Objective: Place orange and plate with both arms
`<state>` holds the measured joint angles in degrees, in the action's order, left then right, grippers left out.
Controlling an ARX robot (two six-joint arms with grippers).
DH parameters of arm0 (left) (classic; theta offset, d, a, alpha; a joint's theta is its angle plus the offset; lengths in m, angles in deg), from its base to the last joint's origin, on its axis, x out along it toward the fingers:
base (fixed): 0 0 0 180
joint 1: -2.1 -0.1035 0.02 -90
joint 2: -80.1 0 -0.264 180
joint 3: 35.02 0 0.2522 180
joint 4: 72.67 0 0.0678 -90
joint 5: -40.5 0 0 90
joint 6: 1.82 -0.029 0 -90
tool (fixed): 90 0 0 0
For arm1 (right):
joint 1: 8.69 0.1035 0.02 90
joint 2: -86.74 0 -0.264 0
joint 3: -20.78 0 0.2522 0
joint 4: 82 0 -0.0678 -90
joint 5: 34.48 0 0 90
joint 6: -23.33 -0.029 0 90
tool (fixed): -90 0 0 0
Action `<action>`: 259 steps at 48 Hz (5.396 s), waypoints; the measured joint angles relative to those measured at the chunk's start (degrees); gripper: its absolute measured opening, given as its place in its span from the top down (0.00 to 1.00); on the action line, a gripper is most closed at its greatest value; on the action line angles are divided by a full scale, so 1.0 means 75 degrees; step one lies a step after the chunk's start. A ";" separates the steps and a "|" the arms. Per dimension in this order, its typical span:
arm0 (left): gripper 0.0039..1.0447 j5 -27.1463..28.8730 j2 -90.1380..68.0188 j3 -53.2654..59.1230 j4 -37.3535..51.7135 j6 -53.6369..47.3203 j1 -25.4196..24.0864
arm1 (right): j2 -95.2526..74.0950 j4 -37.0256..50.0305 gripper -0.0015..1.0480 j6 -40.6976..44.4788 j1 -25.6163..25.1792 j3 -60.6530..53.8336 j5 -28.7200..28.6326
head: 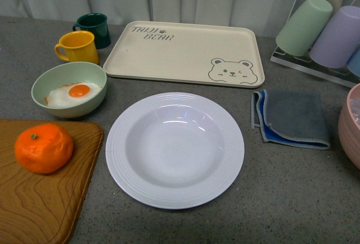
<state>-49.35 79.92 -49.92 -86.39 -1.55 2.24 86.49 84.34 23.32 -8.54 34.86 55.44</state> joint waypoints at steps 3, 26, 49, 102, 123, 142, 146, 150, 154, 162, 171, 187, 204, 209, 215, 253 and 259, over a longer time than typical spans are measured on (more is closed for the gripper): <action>0.06 -0.0003 0.0000 0.0000 0.0000 0.0000 0.0000 | 0.0000 0.0000 0.09 0.0000 0.0000 0.0003 0.0000; 0.06 -0.0003 0.0000 0.0000 0.0000 -0.0003 0.0000 | 0.0000 0.0000 0.09 0.0000 0.0000 0.0000 0.0000; 0.06 -0.0003 0.0000 0.0000 0.0000 0.0000 0.0000 | 0.0000 0.0000 0.09 0.0000 0.0000 0.0003 0.0000; 0.06 -0.0003 0.0000 0.0000 0.0000 -0.0003 0.0000 | 0.0000 0.0000 0.09 0.0000 0.0000 0.0003 0.0000; 0.06 0.0650 -0.5080 -0.1204 0.0740 0.1049 0.0020 | 0.0006 0.0000 0.09 0.0000 0.0000 0.0000 0.0000; 0.06 0.0638 -1.0888 -0.2853 0.2949 0.1209 0.0892 | 0.0006 0.0000 0.09 0.0000 0.0000 0.0000 0.0000; 0.06 0.0644 -1.1736 -0.3246 0.2891 0.1212 0.0944 | 0.0006 0.0000 0.09 0.0000 0.0000 0.0000 0.0000; 0.06 0.0659 -1.2152 -0.3512 0.2844 0.1276 0.0927 | 0.0006 0.0000 0.09 0.0000 0.0000 0.0003 -0.0003; 0.06 0.0842 -1.2461 -0.3786 0.2769 0.1276 0.0848 | 0.0006 0.0000 0.09 0.0000 0.0000 0.0000 -0.0003; 0.06 0.0627 -1.2904 -0.4028 0.2428 0.1387 0.0673 | 0.0006 0.0000 0.09 0.0000 0.0000 0.0000 -0.0003; 0.06 0.0163 -1.3304 -0.4194 0.2212 0.1804 0.0583 | 0.0006 0.0000 0.09 0.0000 0.0000 0.0003 -0.0003; 0.08 0.0233 -1.3802 -0.4395 0.2148 0.1734 0.0595 | 0.0006 0.0000 0.09 0.0000 0.0000 0.0003 -0.0003; 0.45 0.0332 -1.3056 -0.4607 0.1731 0.1754 0.1134 | 0.0006 0.0000 0.09 0.0000 0.0000 0.0000 -0.0003; 0.46 0.0385 -1.2884 -0.4934 0.1483 0.1798 0.1708 | 0.0006 0.0000 0.09 0.0000 0.0000 0.0000 0.0000; 0.46 0.0533 -1.2968 -0.5339 0.1475 0.1848 0.2489 | 0.0006 0.0000 0.09 0.0000 0.0000 0.0000 0.0000; 0.46 0.0935 -1.5553 -0.6886 0.1906 0.2398 0.4470 | 0.0006 0.0000 0.09 0.0000 0.0000 0.0003 -0.0003; 0.46 0.0985 -1.5728 -0.7009 0.1982 0.2410 0.4468 | 0.0006 0.0000 0.09 -0.0003 0.0000 0.0000 0.0000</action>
<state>-41.97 -38.05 -102.49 -71.53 16.53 35.75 86.53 84.34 23.30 -8.54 34.86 55.44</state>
